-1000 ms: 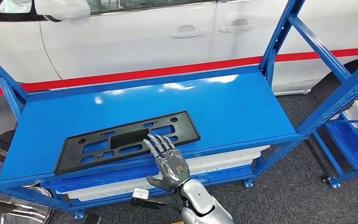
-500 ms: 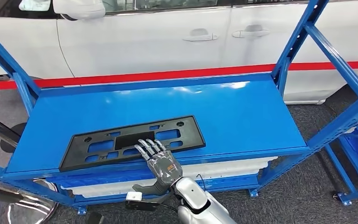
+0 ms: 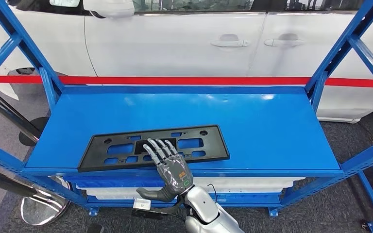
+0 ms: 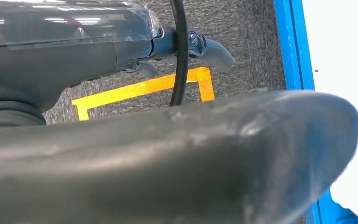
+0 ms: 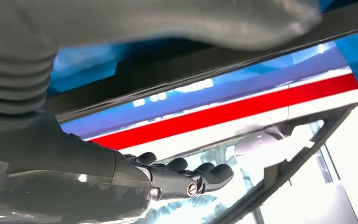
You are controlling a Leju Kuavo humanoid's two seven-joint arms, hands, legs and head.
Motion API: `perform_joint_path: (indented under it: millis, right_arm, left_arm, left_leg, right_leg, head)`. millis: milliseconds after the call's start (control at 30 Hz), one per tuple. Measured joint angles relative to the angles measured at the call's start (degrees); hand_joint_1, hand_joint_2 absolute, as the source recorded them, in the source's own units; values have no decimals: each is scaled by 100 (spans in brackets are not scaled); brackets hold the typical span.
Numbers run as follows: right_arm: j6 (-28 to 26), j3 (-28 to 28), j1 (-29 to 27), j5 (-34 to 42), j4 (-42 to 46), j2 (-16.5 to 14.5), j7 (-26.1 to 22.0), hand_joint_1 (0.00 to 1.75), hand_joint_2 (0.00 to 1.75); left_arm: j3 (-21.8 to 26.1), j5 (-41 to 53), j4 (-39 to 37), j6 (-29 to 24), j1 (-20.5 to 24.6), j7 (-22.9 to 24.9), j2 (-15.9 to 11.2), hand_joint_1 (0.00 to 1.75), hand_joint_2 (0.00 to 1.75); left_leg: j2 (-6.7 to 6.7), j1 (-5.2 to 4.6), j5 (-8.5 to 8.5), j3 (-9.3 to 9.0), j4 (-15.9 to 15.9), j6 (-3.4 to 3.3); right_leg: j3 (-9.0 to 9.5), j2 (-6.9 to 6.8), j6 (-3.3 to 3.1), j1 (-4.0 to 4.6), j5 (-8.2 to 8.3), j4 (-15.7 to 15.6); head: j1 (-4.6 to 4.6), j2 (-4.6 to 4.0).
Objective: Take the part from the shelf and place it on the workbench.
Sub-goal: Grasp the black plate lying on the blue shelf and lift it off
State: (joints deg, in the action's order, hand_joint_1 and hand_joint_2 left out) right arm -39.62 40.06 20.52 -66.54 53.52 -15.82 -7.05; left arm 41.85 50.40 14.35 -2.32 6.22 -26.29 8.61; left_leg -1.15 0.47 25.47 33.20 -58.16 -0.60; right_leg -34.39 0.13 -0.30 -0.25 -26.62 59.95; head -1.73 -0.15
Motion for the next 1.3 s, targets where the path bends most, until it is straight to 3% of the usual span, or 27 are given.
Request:
perform_joint_path:
  millis: [233, 333, 400, 433, 467, 533, 567, 633, 733, 800, 867, 900, 933, 967, 1033, 1067, 1100, 1233, 1300]
  right_arm:
    - [-11, 0, -15, -56, 51, 0, 1, 0, 175]
    - [-21, -37, -77, -215, 168, -5, -11, 0, 175]
    - [-31, -238, -249, -683, 444, -30, -34, 0, 175]
    - [-34, -344, -332, -911, 585, -43, -44, 0, 175]
    - [-36, -442, -409, -1113, 701, -54, -46, 0, 175]
    - [-36, -504, -441, -1242, 811, -66, -33, 0, 175]
    - [-36, -533, -455, -1320, 864, -69, -20, 0, 175]
    - [-36, -583, -489, -1469, 953, -72, 23, 0, 175]
    - [-37, -631, -521, -1609, 1057, -79, 91, 0, 175]
    - [-40, -658, -531, -1660, 1103, -78, 129, 0, 175]
    - [-43, -680, -557, -1756, 1117, -63, 231, 0, 175]
    - [-43, -686, -570, -1807, 1116, -54, 298, 0, 175]
    - [-43, -689, -576, -1845, 1116, -46, 359, 0, 175]
    - [-43, -689, -575, -1866, 1115, -41, 406, 0, 175]
    - [-43, -689, -560, -1883, 1114, -37, 462, 0, 175]
    - [-43, -688, -553, -1886, 1114, -37, 476, 0, 175]
    - [-43, -688, -549, -1888, 1112, -37, 492, 0, 175]
    - [-44, -688, -517, -1944, 1078, -37, 636, 0, 175]
    - [-45, -688, -463, -1979, 1016, -38, 727, 0, 175]
  left_arm:
    - [15, 3, -2, -2, 2, 0, 3, 0, 0]
    - [51, 23, -3, -15, -10, 2, 3, 0, 0]
    - [86, 57, -7, -56, -36, 12, 5, 0, 0]
    - [100, 73, -8, -75, -48, 17, 5, 0, 0]
    - [108, 82, -10, -87, -56, 22, 5, 0, 0]
    - [115, 96, -10, -87, -49, 25, 3, 0, 0]
    - [120, 106, -10, -87, -41, 30, 3, 0, 0]
    - [125, 129, -10, -87, -35, 43, 3, 0, 0]
    - [127, 152, -12, -82, -37, 54, 9, 0, 0]
    - [129, 158, -13, -75, -25, 55, 10, 0, 0]
    - [132, 160, -16, -70, -18, 58, 9, 0, 0]
    - [133, 163, -18, -68, -19, 63, 9, 0, 0]
    - [135, 168, -20, -66, -21, 71, 10, 0, 0]
    - [136, 172, -22, -61, -20, 78, 12, 0, 0]
    - [137, 175, -24, -51, -14, 87, 17, 0, 0]
    - [137, 176, -24, -45, -11, 88, 19, 0, 0]
    - [137, 177, -25, -41, -8, 89, 20, 0, 0]
    - [137, 201, -26, -35, 5, 94, 20, 0, 0]
    - [137, 231, -26, -35, 15, 97, 24, 0, 0]
  left_leg:
    - [-14, -15, 12, 17, -13, 38]
    - [-2, 7, 52, 22, -39, 113]
    - [43, 27, 410, 388, -876, 200]
    - [66, 32, 501, 504, -1153, 222]
    - [80, 33, 482, 539, -1248, 217]
    - [96, 10, 147, 159, -450, 144]
    - [104, -6, 75, 33, -188, 110]
    - [103, -36, 77, -38, -31, 67]
    - [93, 7, 16, -76, 61, -18]
    - [99, 28, -17, -90, 108, -67]
    - [98, 27, -22, -77, 109, -86]
    - [95, 27, -21, -74, 107, -85]
    - [91, 29, -18, -76, 103, -80]
    - [85, 30, -12, -82, 98, -72]
    - [72, 23, 11, -92, 76, -34]
    - [68, 13, 23, -85, 58, -6]
    - [67, 5, 30, -74, 44, 27]
    - [73, 30, 69, -46, 7, 163]
    - [81, 43, 328, 125, -405, 212]
  right_leg:
    - [40, 9, -14, 5, 10, -120]
    - [48, 4, -76, 21, 19, -144]
    - [79, -29, -172, 29, 23, -172]
    - [98, -44, -209, 32, 20, -180]
    - [110, -53, -223, 49, 3, -167]
    - [126, -52, -204, 70, -21, -148]
    - [124, -53, -184, 80, -27, -141]
    - [113, -60, -135, 90, -26, -142]
    - [92, -52, -36, 88, -104, -58]
    - [-126, -31, 38, 55, -400, 423]
    - [-488, -25, 95, 11, -723, 1149]
    - [-606, -25, 115, -9, -770, 1372]
    - [-612, -25, 129, -28, -688, 1364]
    - [-507, -26, 135, -46, -512, 1138]
    - [-128, -22, 117, -61, -130, 364]
    - [5, -18, 90, -59, -32, 76]
    - [73, -14, 60, -50, 2, -88]
    - [81, -14, -83, -31, 22, -174]
    - [102, -30, -143, -49, 39, -206]
  head:
    - [0, 0]
    - [-1, 0]
    - [-1, 0]
    - [-2, 0]
    - [-1, 0]
    - [-1, 0]
    - [-1, 0]
    - [-1, 0]
    - [0, 0]
    - [0, 0]
    - [0, 0]
    - [0, 0]
    - [0, 0]
    - [0, 0]
    - [1, 0]
    - [0, 0]
    - [0, 0]
    - [-1, 0]
    - [-1, 0]
